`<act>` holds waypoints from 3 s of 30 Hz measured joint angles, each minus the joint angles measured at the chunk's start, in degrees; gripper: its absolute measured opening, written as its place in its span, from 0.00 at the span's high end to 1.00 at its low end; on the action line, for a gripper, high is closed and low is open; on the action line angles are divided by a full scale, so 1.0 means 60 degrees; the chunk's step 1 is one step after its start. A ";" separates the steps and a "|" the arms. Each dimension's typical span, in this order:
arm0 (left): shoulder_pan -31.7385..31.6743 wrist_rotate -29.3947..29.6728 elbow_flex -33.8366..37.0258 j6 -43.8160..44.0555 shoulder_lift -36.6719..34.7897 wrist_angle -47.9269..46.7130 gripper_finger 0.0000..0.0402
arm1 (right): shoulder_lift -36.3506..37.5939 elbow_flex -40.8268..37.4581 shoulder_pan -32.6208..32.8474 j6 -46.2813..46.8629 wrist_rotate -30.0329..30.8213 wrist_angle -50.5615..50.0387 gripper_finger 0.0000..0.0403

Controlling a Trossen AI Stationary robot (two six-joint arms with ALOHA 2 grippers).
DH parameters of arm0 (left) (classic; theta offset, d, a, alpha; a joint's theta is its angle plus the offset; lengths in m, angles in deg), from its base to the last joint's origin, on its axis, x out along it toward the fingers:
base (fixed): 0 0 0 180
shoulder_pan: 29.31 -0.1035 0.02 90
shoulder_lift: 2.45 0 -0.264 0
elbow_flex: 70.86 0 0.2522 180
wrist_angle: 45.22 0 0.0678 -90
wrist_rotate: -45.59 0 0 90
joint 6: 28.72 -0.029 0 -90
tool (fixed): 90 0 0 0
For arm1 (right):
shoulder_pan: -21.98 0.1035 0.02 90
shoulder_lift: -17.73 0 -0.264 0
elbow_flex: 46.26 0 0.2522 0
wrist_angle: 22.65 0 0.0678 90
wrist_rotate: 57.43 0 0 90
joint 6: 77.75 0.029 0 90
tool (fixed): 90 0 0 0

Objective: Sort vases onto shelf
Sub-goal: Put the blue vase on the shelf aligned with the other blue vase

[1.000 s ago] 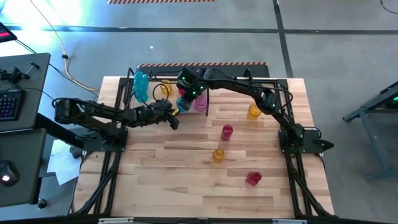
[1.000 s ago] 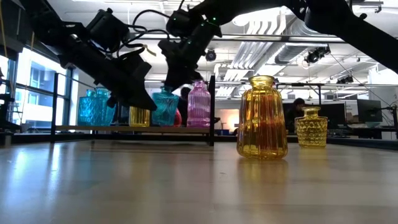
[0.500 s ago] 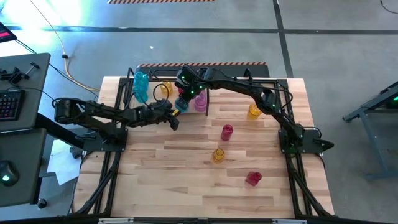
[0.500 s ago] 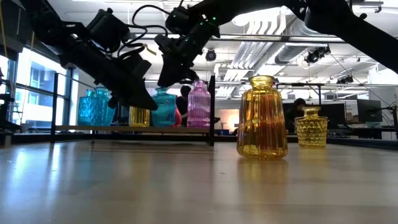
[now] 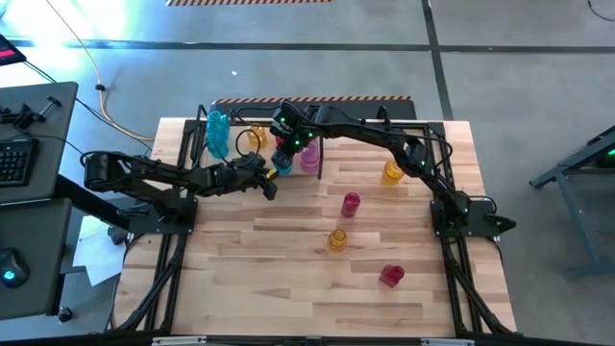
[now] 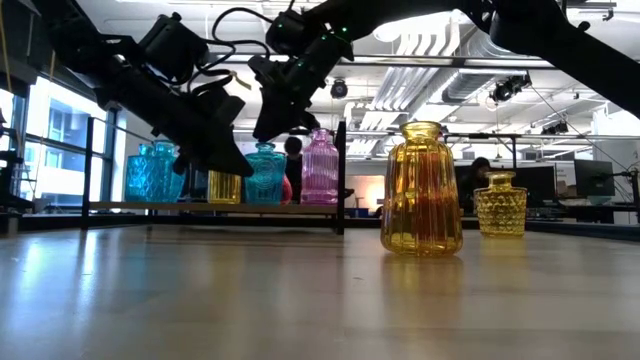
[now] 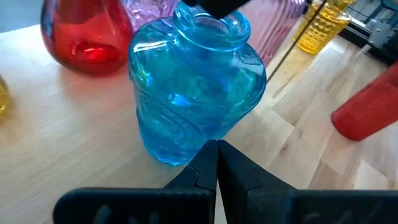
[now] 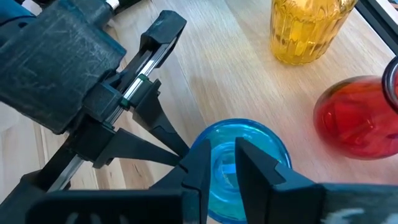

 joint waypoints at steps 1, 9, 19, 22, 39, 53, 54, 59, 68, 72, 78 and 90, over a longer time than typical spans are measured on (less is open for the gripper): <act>-0.0002 0.0063 0.0000 0.0046 0.0000 0.0000 1.00 | 0.0000 0.0000 0.0000 0.0000 0.0000 0.0000 0.86; -0.0011 0.0325 0.0006 0.0220 0.0000 0.0186 1.00 | 0.0000 0.0000 0.0004 0.0000 0.0004 0.0000 0.86; 0.0100 -0.0330 0.0022 0.0052 -0.0430 0.0165 1.00 | 0.0017 0.0007 0.0004 0.0012 0.0011 0.0028 0.86; 0.0155 -0.0315 0.0022 -0.0359 -0.1194 0.0012 1.00 | 0.0104 0.0102 0.0004 0.0001 0.0038 0.0243 0.86; -0.0540 -0.2274 -0.3904 -0.6385 -0.3052 -0.7299 1.00 | 0.3404 0.0131 0.0022 0.0052 0.1861 -0.0197 0.86; -0.2353 -0.4035 -0.6909 -0.8866 0.0055 -1.0475 0.76 | 0.4091 0.0116 0.0899 0.0324 0.4107 -0.3795 0.86; -0.2353 -0.4147 -0.6945 -0.8854 0.0127 -1.0518 0.73 | 0.4091 0.0113 0.0964 0.0332 0.4221 -0.3878 0.86; -0.2300 -0.4518 -0.7027 -0.8898 0.0280 -1.0587 0.58 | 0.4138 0.0113 0.1162 0.0321 0.4611 -0.3939 0.86; -0.2295 -0.4510 -0.7037 -0.8939 0.0355 -1.0219 0.49 | 0.4179 0.0113 0.1120 0.0220 0.4659 -0.3901 0.86; -0.2295 -0.4507 -0.7038 -0.8926 0.0694 -1.0100 0.50 | 0.4234 0.0113 0.1126 0.0168 0.4726 -0.3881 0.86; -0.2255 -0.4456 -0.7038 -0.8879 0.1114 -1.0091 0.51 | 0.4237 0.0113 0.1126 0.0171 0.4725 -0.3876 0.86; -0.2262 -0.3913 -0.7038 -0.9138 0.1668 -0.9974 0.51 | 0.4237 0.0113 0.1129 0.0171 0.4721 -0.3872 0.86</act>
